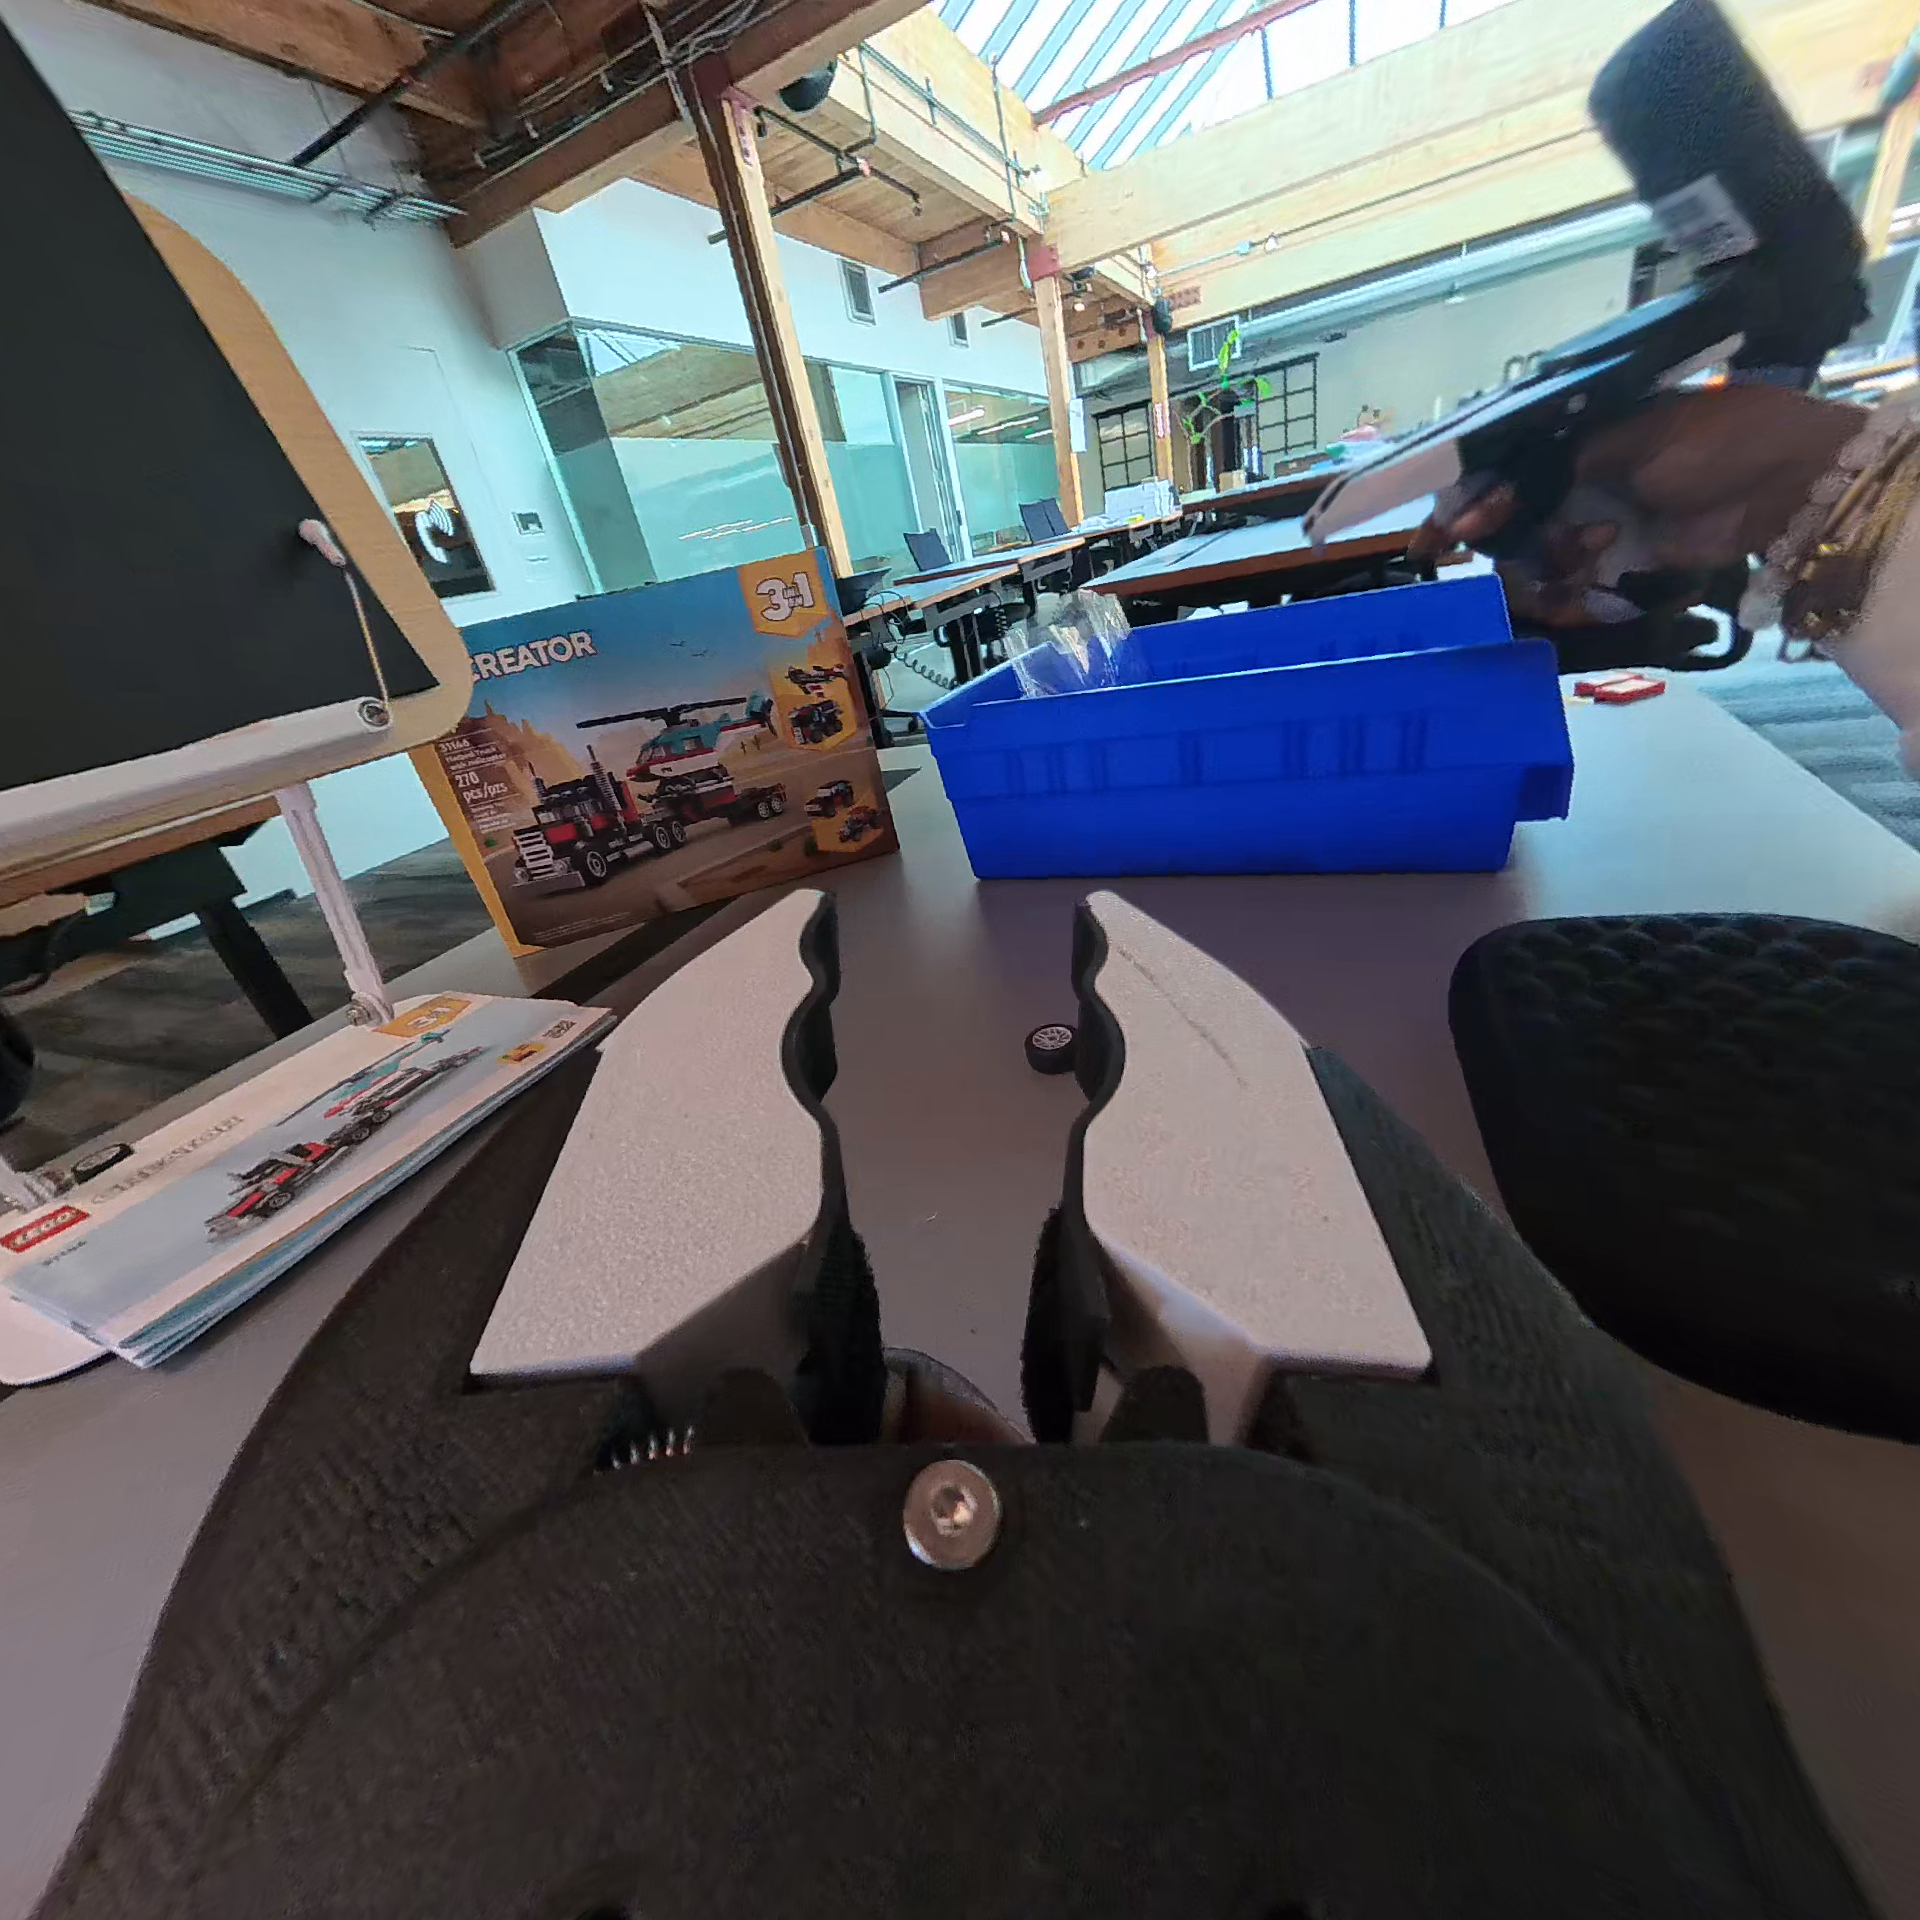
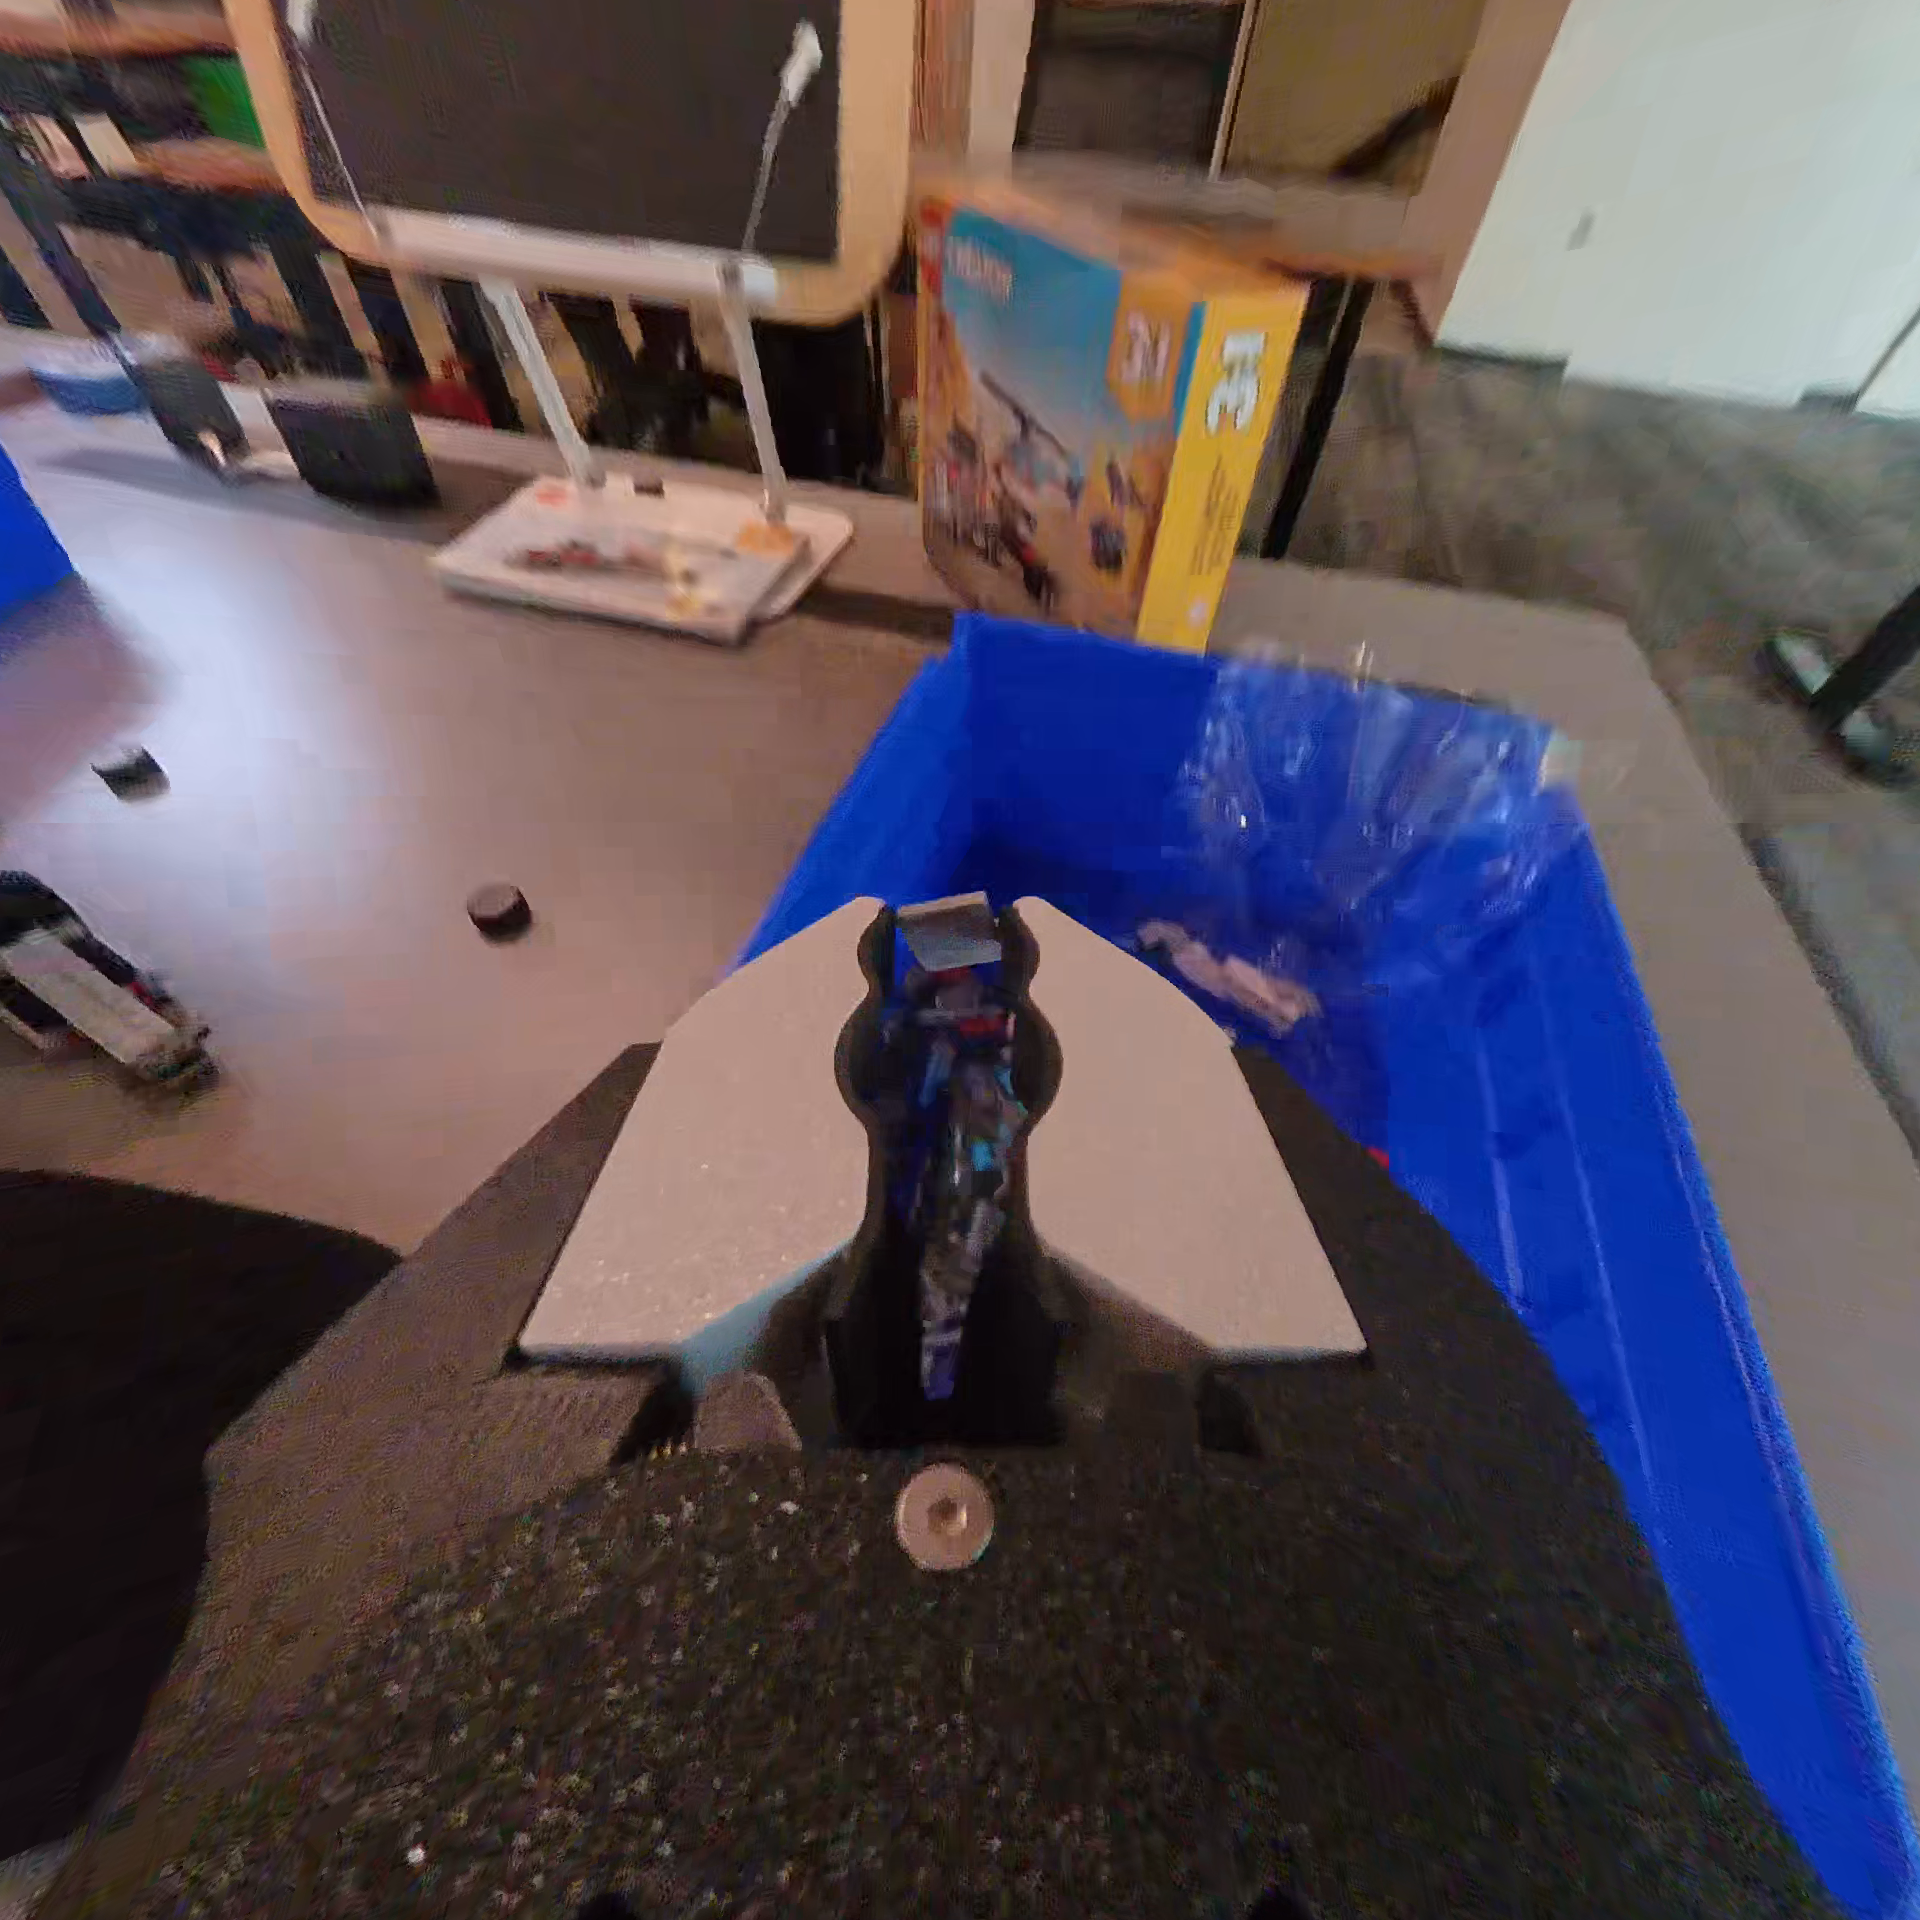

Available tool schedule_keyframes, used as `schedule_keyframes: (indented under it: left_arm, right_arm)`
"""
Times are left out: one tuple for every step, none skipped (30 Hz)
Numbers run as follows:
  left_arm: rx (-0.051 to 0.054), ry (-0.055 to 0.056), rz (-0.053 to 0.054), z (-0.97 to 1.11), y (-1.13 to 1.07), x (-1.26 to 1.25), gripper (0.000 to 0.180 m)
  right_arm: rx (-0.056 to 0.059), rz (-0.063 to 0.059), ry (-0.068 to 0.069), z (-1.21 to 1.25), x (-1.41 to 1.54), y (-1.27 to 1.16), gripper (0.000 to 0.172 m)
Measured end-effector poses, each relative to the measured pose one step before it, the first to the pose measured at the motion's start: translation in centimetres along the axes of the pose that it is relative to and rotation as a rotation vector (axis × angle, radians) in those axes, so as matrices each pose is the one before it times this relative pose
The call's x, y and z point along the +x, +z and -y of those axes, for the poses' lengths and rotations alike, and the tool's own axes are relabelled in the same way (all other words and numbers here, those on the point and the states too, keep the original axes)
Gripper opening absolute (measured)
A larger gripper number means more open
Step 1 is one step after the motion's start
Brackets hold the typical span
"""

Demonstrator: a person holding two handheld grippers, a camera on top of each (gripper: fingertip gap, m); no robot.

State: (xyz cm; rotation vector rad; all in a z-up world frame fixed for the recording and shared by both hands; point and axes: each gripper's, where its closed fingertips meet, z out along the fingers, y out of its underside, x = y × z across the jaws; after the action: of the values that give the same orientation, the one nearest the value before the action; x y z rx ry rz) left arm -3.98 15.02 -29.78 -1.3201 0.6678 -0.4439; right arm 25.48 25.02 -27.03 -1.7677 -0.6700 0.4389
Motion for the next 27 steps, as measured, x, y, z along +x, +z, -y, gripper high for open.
schedule_keyframes:
  left_arm:
    - [-0.0030,0.0093,-0.0043,-0.045,0.053,0.153,0.043]
    - [-0.0017,0.0064,-0.0040,-0.032,0.044,0.134,0.043]
    - [-0.0012,0.0043,-0.0039,-0.019,0.015,0.108,0.043]
    - [-0.0014,0.0037,-0.0028,-0.024,0.014,0.085,0.043]
    - [-0.0028,0.0040,-0.0001,-0.028,-0.001,0.022,0.043]
    - [-0.0036,0.0049,0.0025,-0.029,-0.012,-0.028,0.043]
    - [-0.0018,0.0052,0.0029,-0.003,-0.028,-0.037,0.043]
    - [0.0002,0.0042,0.0017,0.040,-0.032,-0.041,0.043]
    - [0.0010,0.0027,0.0011,0.065,-0.031,-0.048,0.043]
    - [-0.0013,0.0042,-0.0031,0.078,-0.049,-0.037,0.043]
    - [-0.0100,0.0102,-0.0124,0.084,-0.088,0.025,0.043]
    - [-0.0236,0.0179,-0.0361,0.062,-0.126,0.217,0.043]
    - [-0.0411,0.0156,-0.0699,-0.080,-0.196,0.566,0.043]
    - [-0.0578,-0.0062,-0.0848,-0.354,-0.304,0.753,0.043]
    - [-0.0643,-0.0317,-0.0788,-0.581,-0.353,0.745,0.044]
    - [-0.0549,-0.0407,-0.0538,-0.623,-0.320,0.506,0.046]
    - [-0.0357,-0.0335,-0.0359,-0.568,-0.202,0.371,0.047]
    - [-0.0240,-0.0196,-0.0352,-0.514,-0.035,0.449,0.047]
    - [-0.0232,-0.0089,-0.0270,-0.547,0.170,0.400,0.047]
    - [-0.0349,-0.0025,-0.0150,-0.700,0.339,0.270,0.047]
    - [-0.0544,0.0044,-0.0117,-0.894,0.457,0.243,0.047]
    - [-0.0645,0.0129,-0.0015,-0.941,0.525,0.155,0.047]
    - [-0.0579,0.0204,0.0120,-0.768,0.548,0.046,0.047]
    - [-0.0419,0.0243,0.0166,-0.513,0.545,0.070,0.047]
    - [-0.0339,0.0238,0.0132,-0.359,0.509,0.159,0.045]
    - [-0.0354,0.0224,0.0125,-0.340,0.451,0.147,0.043]
    - [-0.0337,0.0210,0.0157,-0.311,0.374,0.048,0.040]
  right_arm:
    - [-0.0665,0.0125,0.0213,-1.227,0.687,0.238,0.025]
    - [-0.0456,0.0183,0.0167,-0.852,0.479,0.340,0.033]
    - [-0.0266,0.0190,0.0101,-0.637,0.399,0.368,0.041]
    - [-0.0147,0.0128,0.0066,-0.402,0.190,0.268,0.046]
    - [-0.0108,0.0024,0.0033,-0.300,0.173,0.170,0.051]
    - [-0.0102,-0.0053,-0.0067,-0.207,0.138,0.067,0.057]
    - [-0.0013,-0.0158,-0.0181,0.007,0.229,-0.053,0.062]
    - [0.0215,-0.0301,-0.0199,0.407,0.304,-0.190,0.064]
    - [0.0474,-0.0297,-0.0165,0.795,0.168,-0.299,0.064]
    - [0.0651,-0.0126,-0.0137,1.162,-0.147,-0.373,0.064]
    - [0.0739,0.0028,-0.0101,1.353,-0.542,-0.380,0.063]
    - [0.0743,0.0226,-0.0165,1.533,-0.878,-0.338,0.062]
    - [0.0711,0.0438,-0.0256,1.487,-1.464,-0.094,0.060]
    - [0.0599,0.0582,-0.0308,1.267,-1.835,0.077,0.058]
    - [0.0421,0.0637,-0.0319,1.004,-2.014,0.421,0.055]
    - [0.0234,0.0674,-0.0306,0.743,-2.092,0.727,0.053]
    - [0.0031,0.0767,-0.0230,0.461,-2.178,1.036,0.052]
    - [-0.0141,0.0919,-0.0168,0.202,-2.336,1.335,0.052]
    - [-0.0284,0.1032,-0.0103,-0.080,-2.419,1.602,0.051]
    - [-0.0530,0.1163,-0.0036,-0.530,-2.480,1.862,0.051]
    - [-0.0849,0.1314,0.0046,-1.061,-2.457,2.010,0.050]
    - [-0.1020,0.1260,0.0101,-1.404,-2.128,2.124,0.048]
    - [-0.1100,0.0960,0.0125,-1.640,-1.426,2.139,0.044]
    - [-0.1045,0.0522,0.0121,-1.656,-0.613,2.034,0.039]
    - [-0.0843,0.0236,0.0061,-1.429,-0.119,1.809,0.038]
    - [-0.0501,0.0155,0.0033,-0.901,-0.022,1.462,0.038]
    - [-0.0105,0.0075,0.0067,-0.337,0.074,1.086,0.038]
